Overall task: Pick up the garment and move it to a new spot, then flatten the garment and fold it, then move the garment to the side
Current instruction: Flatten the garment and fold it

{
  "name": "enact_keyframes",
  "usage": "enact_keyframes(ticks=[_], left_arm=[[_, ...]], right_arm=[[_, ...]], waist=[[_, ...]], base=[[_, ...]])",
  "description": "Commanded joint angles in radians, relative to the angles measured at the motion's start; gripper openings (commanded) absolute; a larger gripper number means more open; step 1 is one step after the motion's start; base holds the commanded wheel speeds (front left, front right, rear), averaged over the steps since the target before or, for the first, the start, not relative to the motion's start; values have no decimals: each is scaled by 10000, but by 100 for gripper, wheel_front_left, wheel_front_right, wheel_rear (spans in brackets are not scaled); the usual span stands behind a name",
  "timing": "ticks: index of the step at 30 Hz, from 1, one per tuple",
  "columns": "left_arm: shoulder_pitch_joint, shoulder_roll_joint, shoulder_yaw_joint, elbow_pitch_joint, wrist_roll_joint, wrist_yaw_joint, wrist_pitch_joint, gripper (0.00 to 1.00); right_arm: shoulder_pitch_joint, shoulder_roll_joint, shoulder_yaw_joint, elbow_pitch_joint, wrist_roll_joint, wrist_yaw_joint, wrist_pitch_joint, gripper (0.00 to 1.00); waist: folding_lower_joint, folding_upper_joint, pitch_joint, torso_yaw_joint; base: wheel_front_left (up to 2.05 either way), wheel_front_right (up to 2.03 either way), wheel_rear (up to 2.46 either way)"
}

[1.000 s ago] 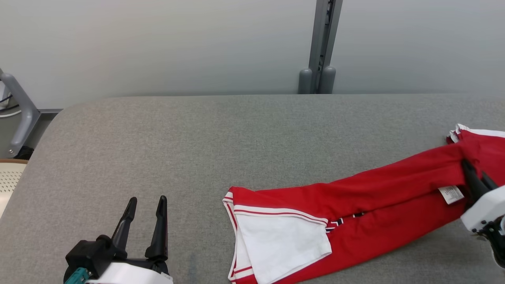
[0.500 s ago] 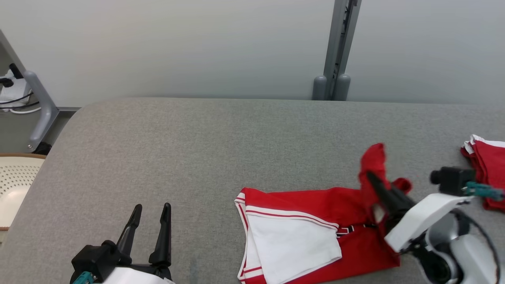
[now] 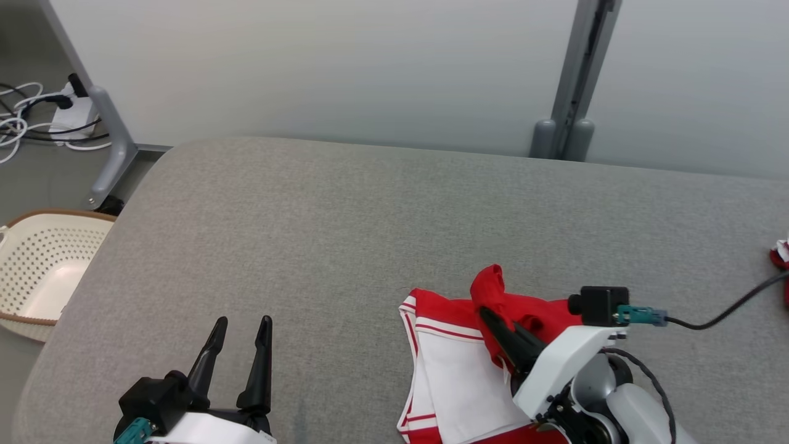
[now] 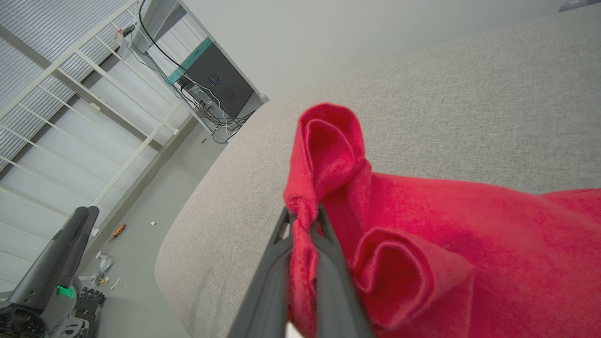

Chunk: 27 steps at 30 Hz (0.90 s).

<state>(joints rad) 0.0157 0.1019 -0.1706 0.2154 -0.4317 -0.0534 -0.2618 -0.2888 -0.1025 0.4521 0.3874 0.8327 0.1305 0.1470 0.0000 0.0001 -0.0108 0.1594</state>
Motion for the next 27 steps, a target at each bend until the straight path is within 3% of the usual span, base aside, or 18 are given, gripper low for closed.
enact_keyframes(ticks=[1,8,9,10,11,20,27], left_arm=[[-174,26,34,53,94,-71,-36,100],[-341,7,18,236,172,-150,-36,100],[-354,13,35,248,182,-154,-36,100],[-363,16,45,257,191,-154,-36,100],[-364,20,51,275,191,-159,-37,100],[-233,9,167,301,190,-93,-37,100],[-24,2,367,160,180,-49,-26,100]], right_arm=[[-238,96,156,346,138,5,-201,0],[-955,418,1077,1792,636,5,-815,0],[-1024,438,1211,1922,712,5,-873,13],[-1075,453,1323,2016,806,5,-914,41],[-1121,460,1435,2112,892,5,-965,98],[-1485,436,2007,1824,1537,5,-1553,100],[-1585,-579,1521,327,1625,5,-2420,100]], waist=[[0,-1,52,185],[0,-1,163,592],[0,-1,162,618],[0,-1,159,640],[0,-1,153,655],[0,-1,48,359],[0,-1,-77,-190]], base=[[0,0,0],[0,0,0],[0,0,0],[0,0,0],[0,0,0],[0,0,0],[0,0,0]])
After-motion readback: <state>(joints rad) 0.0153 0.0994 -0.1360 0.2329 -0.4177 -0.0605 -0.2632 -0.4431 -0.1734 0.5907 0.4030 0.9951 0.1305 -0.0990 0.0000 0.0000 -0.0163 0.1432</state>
